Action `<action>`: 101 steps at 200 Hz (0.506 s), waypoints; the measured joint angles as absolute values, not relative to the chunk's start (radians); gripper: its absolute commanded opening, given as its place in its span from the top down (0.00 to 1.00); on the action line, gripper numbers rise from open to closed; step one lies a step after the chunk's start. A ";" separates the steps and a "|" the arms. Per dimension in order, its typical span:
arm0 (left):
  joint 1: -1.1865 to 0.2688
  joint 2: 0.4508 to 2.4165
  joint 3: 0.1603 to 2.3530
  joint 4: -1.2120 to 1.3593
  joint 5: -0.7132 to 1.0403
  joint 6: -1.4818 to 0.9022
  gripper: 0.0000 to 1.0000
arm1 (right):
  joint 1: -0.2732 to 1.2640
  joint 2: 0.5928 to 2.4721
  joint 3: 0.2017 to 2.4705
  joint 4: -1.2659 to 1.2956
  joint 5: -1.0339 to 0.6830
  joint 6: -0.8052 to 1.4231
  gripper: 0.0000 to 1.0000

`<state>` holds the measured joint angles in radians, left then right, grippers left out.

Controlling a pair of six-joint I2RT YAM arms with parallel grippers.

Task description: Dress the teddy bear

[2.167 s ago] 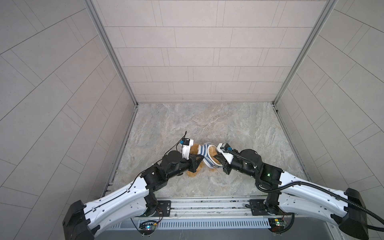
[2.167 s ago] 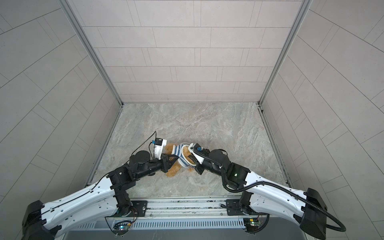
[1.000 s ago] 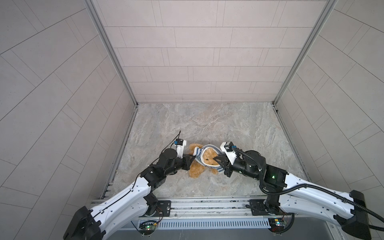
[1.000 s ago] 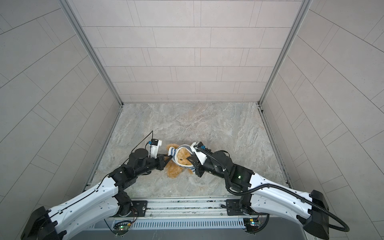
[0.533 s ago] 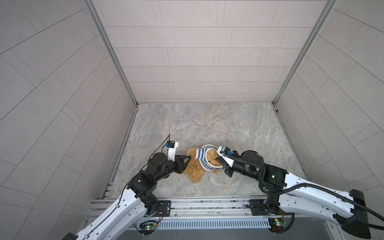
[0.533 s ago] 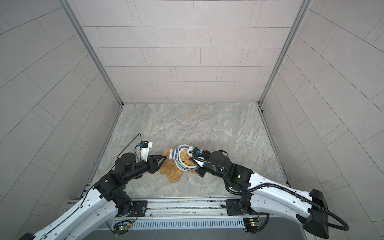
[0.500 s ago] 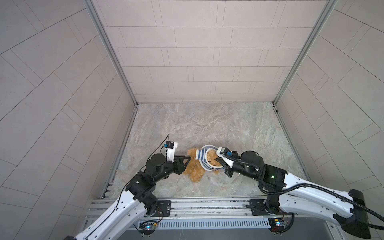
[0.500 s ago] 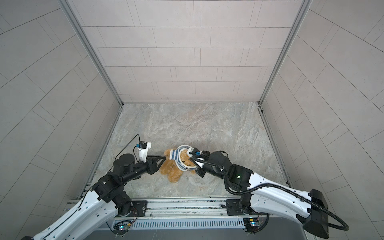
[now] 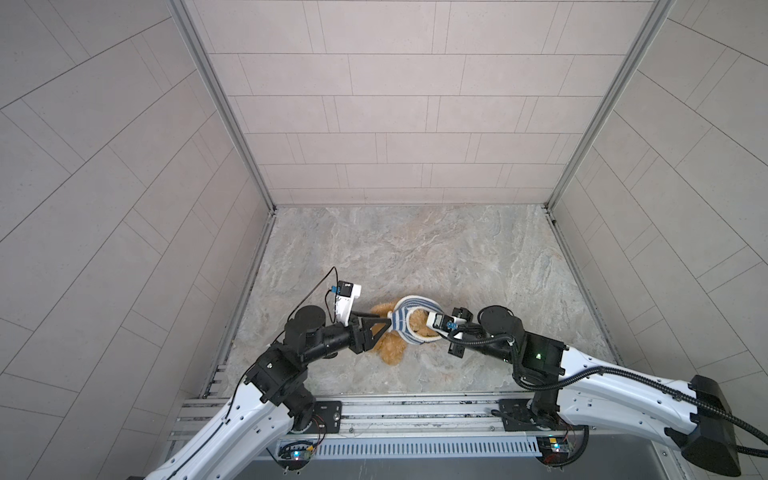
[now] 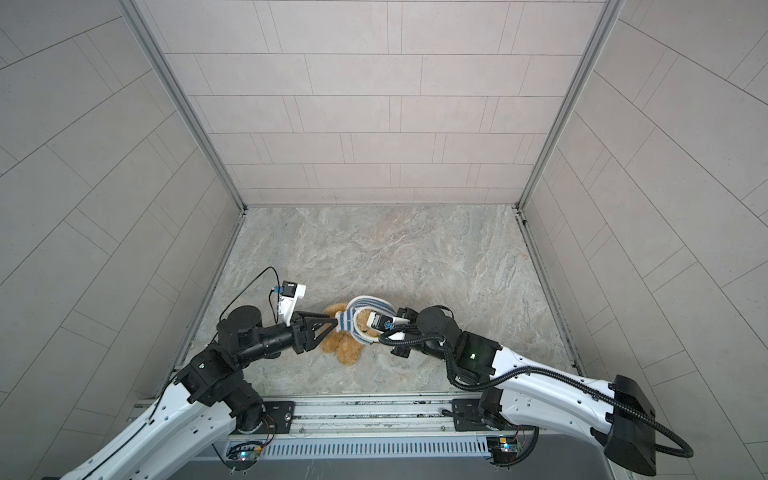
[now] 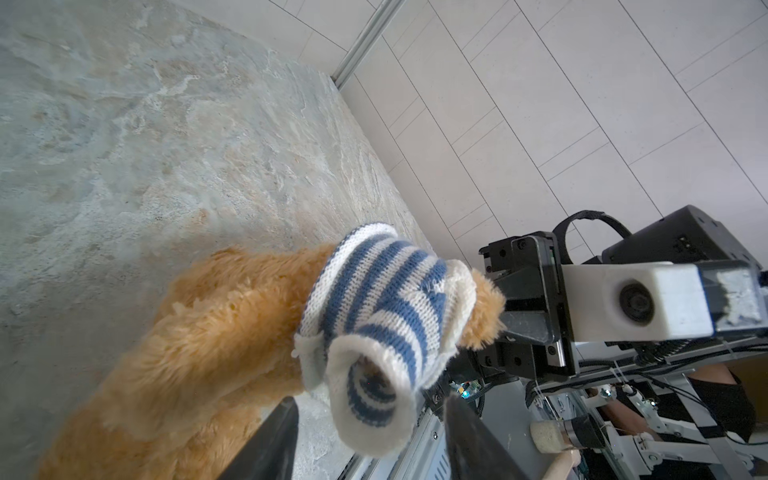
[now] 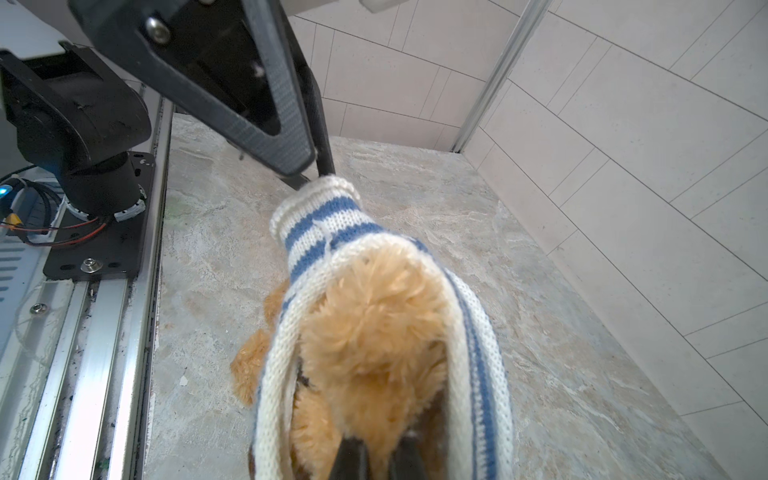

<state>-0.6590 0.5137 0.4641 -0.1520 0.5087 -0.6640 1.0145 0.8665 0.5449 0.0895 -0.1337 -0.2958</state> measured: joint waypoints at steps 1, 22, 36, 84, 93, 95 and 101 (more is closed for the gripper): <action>-0.660 0.514 0.464 -0.151 0.509 -0.662 0.52 | 1.015 0.867 0.545 0.089 -0.134 -0.296 1.00; -0.698 0.536 0.464 -0.118 0.512 -0.670 0.58 | 1.015 0.875 0.545 0.090 -0.140 -0.318 1.00; -0.717 0.555 0.464 -0.106 0.510 -0.673 0.69 | 1.015 0.880 0.546 0.086 -0.146 -0.331 1.00; -0.733 0.573 0.467 -0.131 0.440 -0.657 1.00 | 1.019 0.875 0.549 0.054 -0.155 -0.365 1.00; -0.732 0.577 0.468 -0.139 0.420 -0.657 1.00 | 1.024 0.870 0.550 0.046 -0.158 -0.375 1.00; -0.731 0.579 0.468 -0.141 0.414 -0.655 1.00 | 1.026 0.870 0.550 0.043 -0.158 -0.379 1.00; -0.729 0.580 0.468 -0.148 0.402 -0.655 1.00 | 1.032 0.868 0.552 0.036 -0.160 -0.388 1.00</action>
<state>-0.7292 0.5804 0.4683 -0.1478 0.4023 -0.6552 1.0317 0.8680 0.5518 0.0364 -0.1596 -0.3882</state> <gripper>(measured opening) 0.056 0.081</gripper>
